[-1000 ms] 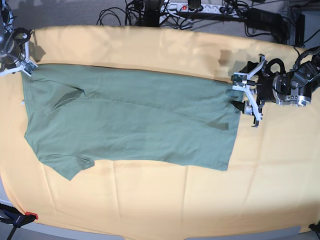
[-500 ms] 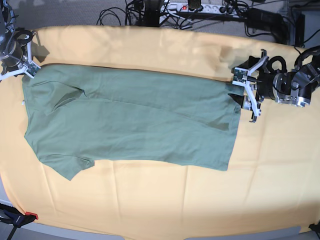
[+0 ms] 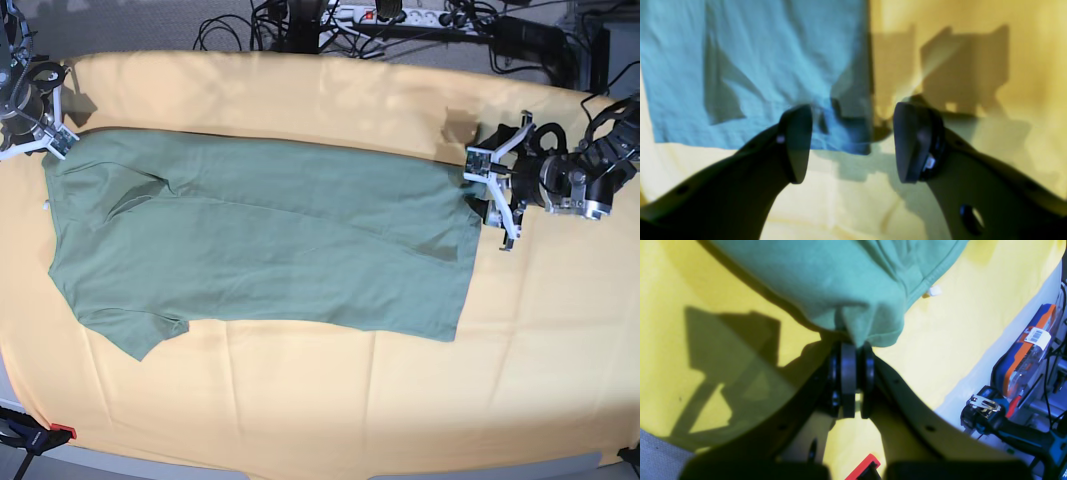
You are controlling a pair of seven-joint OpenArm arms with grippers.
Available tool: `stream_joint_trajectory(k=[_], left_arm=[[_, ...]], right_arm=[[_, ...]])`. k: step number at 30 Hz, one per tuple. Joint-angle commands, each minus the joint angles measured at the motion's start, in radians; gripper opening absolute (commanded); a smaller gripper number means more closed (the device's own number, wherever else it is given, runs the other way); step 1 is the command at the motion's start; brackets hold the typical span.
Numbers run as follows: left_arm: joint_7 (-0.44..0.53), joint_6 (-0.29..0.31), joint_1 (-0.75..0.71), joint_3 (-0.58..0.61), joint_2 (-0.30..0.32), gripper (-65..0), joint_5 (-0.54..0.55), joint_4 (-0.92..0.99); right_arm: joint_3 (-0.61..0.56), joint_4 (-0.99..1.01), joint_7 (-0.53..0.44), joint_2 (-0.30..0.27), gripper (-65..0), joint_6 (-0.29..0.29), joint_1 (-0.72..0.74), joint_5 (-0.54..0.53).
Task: Fold the T-shirt properly
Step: 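Adjust both grippers' hold on the shirt edge and pull it taut, then pull the shirt edge further with both grippers, then release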
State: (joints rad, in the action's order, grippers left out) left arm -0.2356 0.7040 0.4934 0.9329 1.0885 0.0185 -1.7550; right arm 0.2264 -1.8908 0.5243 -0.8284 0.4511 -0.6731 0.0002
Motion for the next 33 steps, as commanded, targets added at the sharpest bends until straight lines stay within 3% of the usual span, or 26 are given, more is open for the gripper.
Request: stream_joint_trajectory(k=[1,9,13,16,28,33], left_arm=[[0.011,-0.006,0.017,-0.013,0.005,-26.0,-0.002,0.007],[0.01,-0.006,0.018,-0.013,-0.022,-27.8,-0.011,0.039],[0.01,-0.006,0.017,-0.013,-0.022,-45.2,-0.019,0.039],[0.01,-0.006,0.021,-0.013,-0.022,-65.0,-0.054,0.039],[0.001,-0.006,0.136,-0.013,0.031,-65.0,0.073,-0.03],[-0.013,-0.006,0.116,-0.013,0.031,-65.0,0.099,-0.03]], right_arm=[[0.011,-0.014,-0.004,-0.02,-65.0,-0.014,0.002,0.0],[0.011,-0.014,-0.004,-0.02,-65.0,-0.014,0.002,0.0],[0.011,-0.014,-0.004,-0.02,-65.0,-0.014,0.002,0.0],[0.011,-0.014,-0.004,-0.02,-65.0,-0.014,0.002,0.0],[0.011,-0.014,0.023,-0.021,-65.0,-0.008,0.002,0.0],[0.011,-0.014,0.023,-0.023,-65.0,0.118,0.002,-0.058]])
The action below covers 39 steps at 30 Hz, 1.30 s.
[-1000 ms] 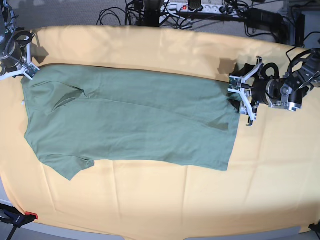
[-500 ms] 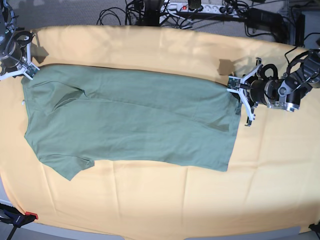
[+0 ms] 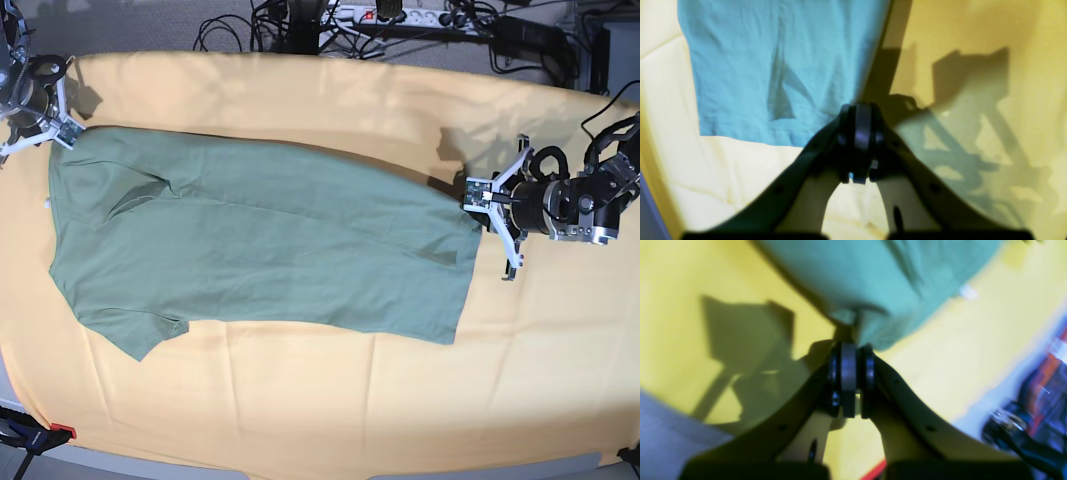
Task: Fold the T-shirt properly
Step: 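Pull the shirt edge further with both grippers, then release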
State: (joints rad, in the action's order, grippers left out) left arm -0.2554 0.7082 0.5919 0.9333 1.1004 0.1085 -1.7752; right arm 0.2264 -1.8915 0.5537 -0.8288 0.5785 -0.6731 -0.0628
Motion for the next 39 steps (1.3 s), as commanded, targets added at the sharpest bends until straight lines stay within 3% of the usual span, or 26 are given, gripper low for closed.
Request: stream_joint_trajectory(k=[1,7,11,18,30,39], left_arm=[[0.0,-0.01,0.013,-0.013,0.021,-65.0,0.01,-0.01],[-0.007,-0.01,-0.035,-0.013,0.103,-65.0,0.032,-0.077],[-0.008,-0.01,-0.058,-0.013,0.159,-65.0,0.055,-0.168],[-0.008,-0.01,-0.116,-0.013,0.242,-65.0,0.055,-0.254],[-0.009,-0.01,-0.197,-0.013,0.3,-65.0,0.061,-0.325],[-0.017,-0.01,-0.201,-0.013,0.333,-65.0,0.111,-0.359]], right_arm=[[0.011,-0.013,-0.001,-0.024,-65.0,0.006,-0.001,-0.001],[0.011,-0.067,0.163,-0.095,-65.0,-0.005,-0.076,-0.023],[0.011,-0.138,0.182,-0.139,-65.0,-0.021,-0.128,-0.024],[0.011,-0.175,0.235,-0.142,-65.0,-0.005,-0.224,-0.026],[0.011,-0.175,0.28,-0.142,-65.0,-0.021,-0.344,0.02],[0.011,-0.175,0.278,-0.142,-65.0,-0.043,-0.349,0.037]])
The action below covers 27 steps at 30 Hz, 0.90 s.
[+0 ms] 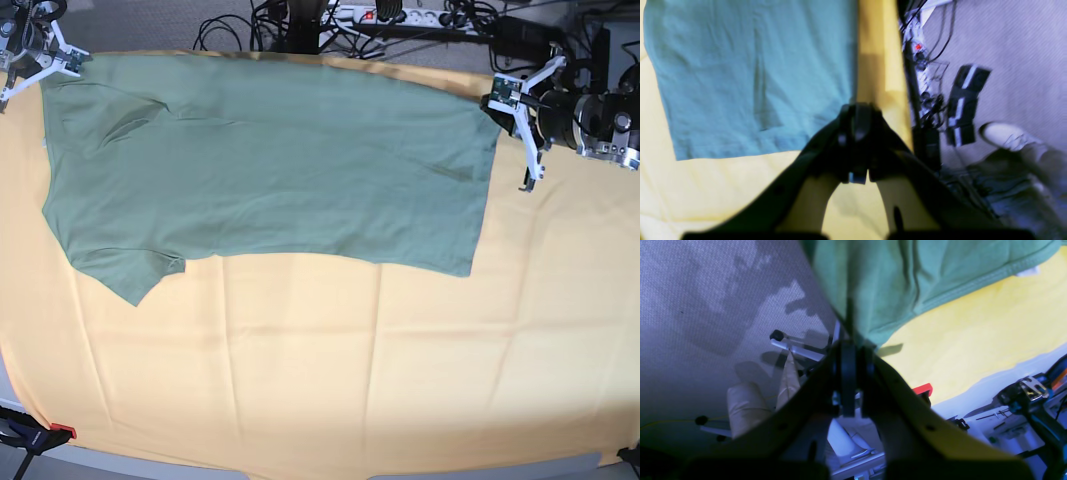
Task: Fold the T-shirt properly
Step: 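Pull the shirt edge further with both grippers, then release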
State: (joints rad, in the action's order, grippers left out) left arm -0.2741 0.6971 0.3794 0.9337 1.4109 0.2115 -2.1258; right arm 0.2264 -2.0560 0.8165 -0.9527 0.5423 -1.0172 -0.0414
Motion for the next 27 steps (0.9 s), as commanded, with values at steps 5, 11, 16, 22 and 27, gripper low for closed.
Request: stream_joint_trajectory(k=[5,11,16,22,27], left_arm=[[-0.028,0.001,0.012,-0.014,0.024,-58.3,0.085,-0.01],[-0.102,0.001,0.018,-0.014,0.024,-28.6,0.09,-0.013],[-0.106,0.001,0.019,-0.014,0.024,-28.8,0.09,-0.023],[-0.178,0.001,0.099,-0.014,0.024,-28.8,0.182,-0.047],[-0.251,0.001,0.206,-0.014,0.031,-28.8,0.328,-0.047]], right_arm=[[0.011,-0.011,0.015,-0.017,-64.2,-0.008,-0.005,0.016],[0.011,-0.011,0.016,-0.017,-29.6,-0.061,-0.005,0.015],[0.011,-0.024,0.039,-0.017,-29.7,-0.081,-0.005,0.016],[0.012,-0.105,0.132,-0.017,-29.7,-0.106,-0.005,0.016],[0.035,-0.163,0.146,-0.017,-29.7,-0.114,-0.005,0.015]])
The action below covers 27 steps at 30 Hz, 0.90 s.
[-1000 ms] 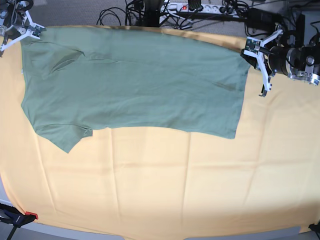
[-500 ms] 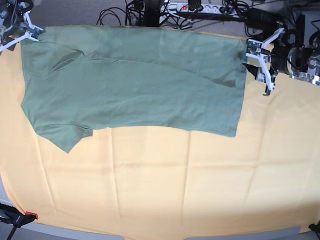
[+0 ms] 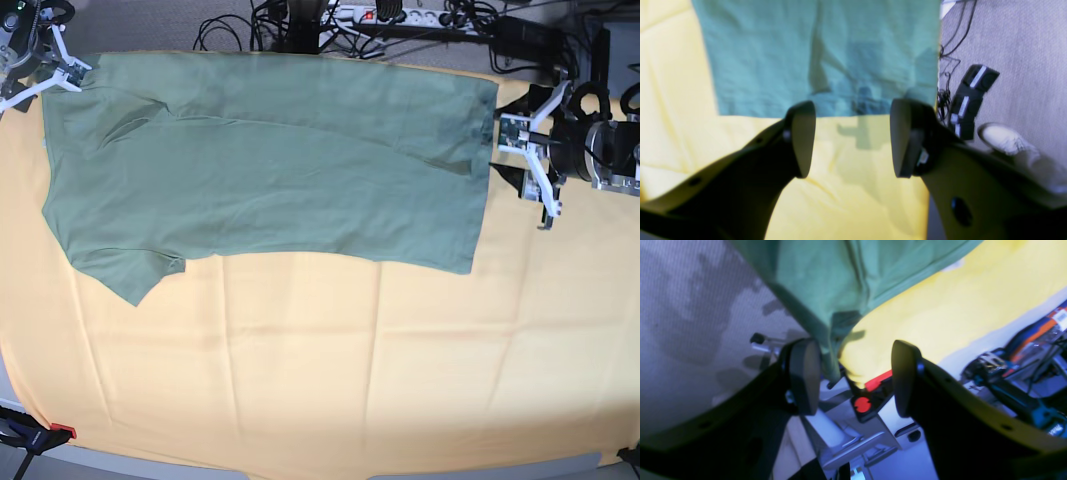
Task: Fold the T-shirt properly
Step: 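Pull the shirt edge further with both grippers, then release, then move the left gripper to the shirt's hem corner and grasp it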
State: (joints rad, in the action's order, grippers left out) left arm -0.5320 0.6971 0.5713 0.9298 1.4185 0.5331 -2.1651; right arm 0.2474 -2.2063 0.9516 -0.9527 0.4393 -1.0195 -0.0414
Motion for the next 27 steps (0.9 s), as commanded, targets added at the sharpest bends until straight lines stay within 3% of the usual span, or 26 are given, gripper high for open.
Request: stream_joint_trajectory(k=[1,5,10,15,21,27], left_arm=[[0.007,0.001,0.03,-0.01,0.029,-28.9,0.027,-0.008],[0.007,0.001,0.076,-0.01,0.048,-29.0,0.057,-0.008],[0.007,0.001,0.08,-0.01,0.049,-29.0,0.098,-0.004],[0.007,-0.118,0.08,-0.01,0.021,-29.0,0.137,0.056],[0.007,-0.146,0.08,-0.032,-0.088,-29.0,0.263,0.294],[0.003,-0.159,0.08,-0.254,-0.25,-29.0,0.54,0.664]], right_arm=[[0.03,-0.022,0.013,-0.017,-29.7,-0.017,-0.003,0.015],[0.135,-0.051,0.013,-0.011,-29.7,-0.02,-0.003,-0.021],[0.282,-0.057,0.01,-0.011,-29.7,0.006,-0.003,-0.216],[0.412,-0.055,-0.052,-0.002,-29.7,-0.042,-0.003,-0.369],[0.48,-0.054,-0.084,0.01,-29.7,-0.074,-0.002,-0.377],[0.481,-0.054,-0.083,0.011,-29.7,-0.074,-0.003,-0.377]])
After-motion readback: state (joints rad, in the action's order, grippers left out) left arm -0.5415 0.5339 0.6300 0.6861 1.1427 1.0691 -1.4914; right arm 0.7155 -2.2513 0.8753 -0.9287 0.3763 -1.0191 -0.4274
